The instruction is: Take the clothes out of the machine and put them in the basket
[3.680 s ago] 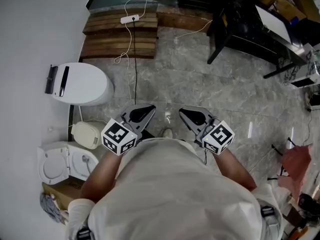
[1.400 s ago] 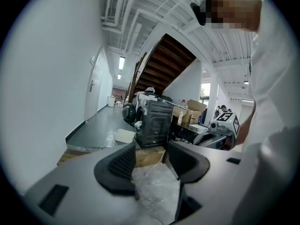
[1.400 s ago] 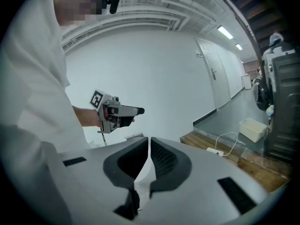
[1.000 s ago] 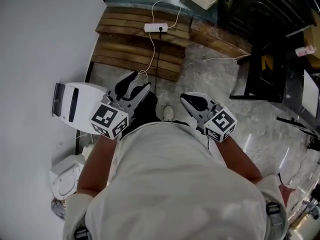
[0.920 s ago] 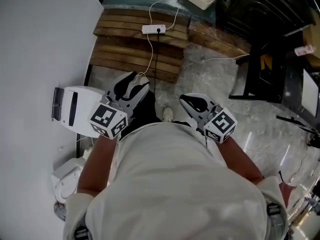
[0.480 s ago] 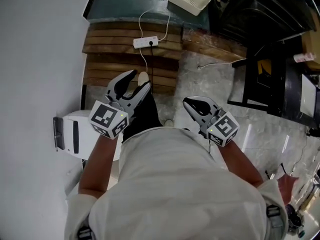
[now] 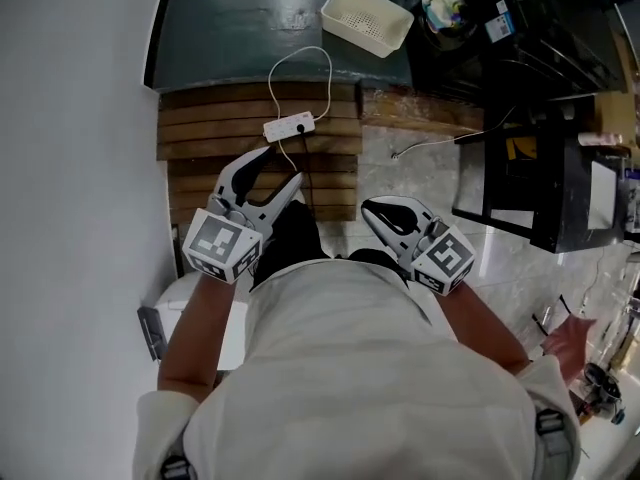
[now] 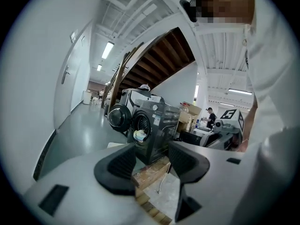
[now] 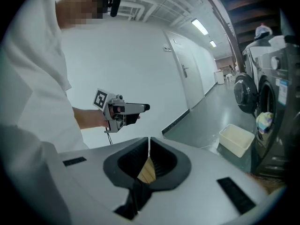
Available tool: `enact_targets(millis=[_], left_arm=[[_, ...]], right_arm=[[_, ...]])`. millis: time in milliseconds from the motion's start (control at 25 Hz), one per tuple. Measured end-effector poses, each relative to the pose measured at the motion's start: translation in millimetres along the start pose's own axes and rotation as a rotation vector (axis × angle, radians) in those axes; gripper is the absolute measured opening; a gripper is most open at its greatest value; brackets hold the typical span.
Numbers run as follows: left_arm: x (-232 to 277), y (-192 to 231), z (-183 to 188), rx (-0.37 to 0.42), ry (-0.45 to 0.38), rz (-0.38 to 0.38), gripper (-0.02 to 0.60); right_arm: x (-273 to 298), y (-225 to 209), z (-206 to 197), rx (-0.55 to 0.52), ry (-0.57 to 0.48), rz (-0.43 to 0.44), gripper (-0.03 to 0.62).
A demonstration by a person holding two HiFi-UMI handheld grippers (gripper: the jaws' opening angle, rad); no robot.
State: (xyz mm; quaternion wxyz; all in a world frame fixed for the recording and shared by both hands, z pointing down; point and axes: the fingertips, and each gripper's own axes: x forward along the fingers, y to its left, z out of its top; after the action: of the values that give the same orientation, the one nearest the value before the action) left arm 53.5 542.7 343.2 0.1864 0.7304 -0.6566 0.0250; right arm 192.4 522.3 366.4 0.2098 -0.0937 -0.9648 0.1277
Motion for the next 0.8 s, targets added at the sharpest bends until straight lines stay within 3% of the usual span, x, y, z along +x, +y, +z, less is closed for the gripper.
enact_targets(millis=[120, 360, 800], left_arm=[[11, 35, 35, 0.030, 0.006, -0.037, 0.213], [34, 67, 82, 0.046, 0.012, -0.094, 0.213], [149, 112, 116, 0.068, 0.087, -0.187, 0.216]], right_arm=[[19, -9, 44, -0.007, -0.014, -0.027, 0.014], [29, -24, 84, 0.005, -0.006, -0.075, 0.014], [56, -128, 109, 0.096, -0.038, -0.126, 0.014]])
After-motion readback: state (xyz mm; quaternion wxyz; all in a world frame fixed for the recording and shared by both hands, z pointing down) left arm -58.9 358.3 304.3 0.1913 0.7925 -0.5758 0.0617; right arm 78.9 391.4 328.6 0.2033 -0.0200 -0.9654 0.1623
